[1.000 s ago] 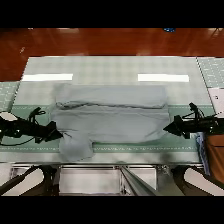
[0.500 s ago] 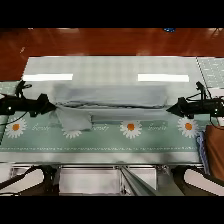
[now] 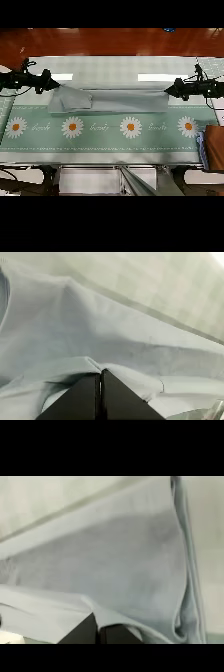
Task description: Fold the shirts.
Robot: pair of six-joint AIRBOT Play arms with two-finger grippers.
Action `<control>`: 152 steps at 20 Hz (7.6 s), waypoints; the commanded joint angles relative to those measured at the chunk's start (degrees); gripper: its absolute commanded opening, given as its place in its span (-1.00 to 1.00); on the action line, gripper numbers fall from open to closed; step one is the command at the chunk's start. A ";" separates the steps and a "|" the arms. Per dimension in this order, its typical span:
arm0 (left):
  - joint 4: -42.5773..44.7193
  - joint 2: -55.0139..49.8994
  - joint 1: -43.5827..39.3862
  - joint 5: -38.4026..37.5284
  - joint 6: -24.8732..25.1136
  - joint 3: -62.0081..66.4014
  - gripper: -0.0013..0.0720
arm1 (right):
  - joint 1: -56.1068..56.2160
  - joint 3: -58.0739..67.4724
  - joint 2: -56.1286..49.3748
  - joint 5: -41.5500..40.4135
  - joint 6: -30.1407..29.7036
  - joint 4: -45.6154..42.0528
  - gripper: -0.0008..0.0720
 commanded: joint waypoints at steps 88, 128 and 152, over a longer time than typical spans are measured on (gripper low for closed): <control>5.09 19.89 -28.33 -1.68 2.86 -2.16 -0.92 | 36.02 -8.31 29.75 -15.61 13.35 1.09 -0.89; 3.93 51.80 -12.70 5.42 5.46 -38.10 -0.92 | 25.03 -43.95 31.32 -23.89 13.22 7.93 0.16; 4.20 50.64 -13.77 7.41 5.49 -45.97 -0.92 | 30.77 38.80 6.69 4.26 19.74 -16.85 -0.89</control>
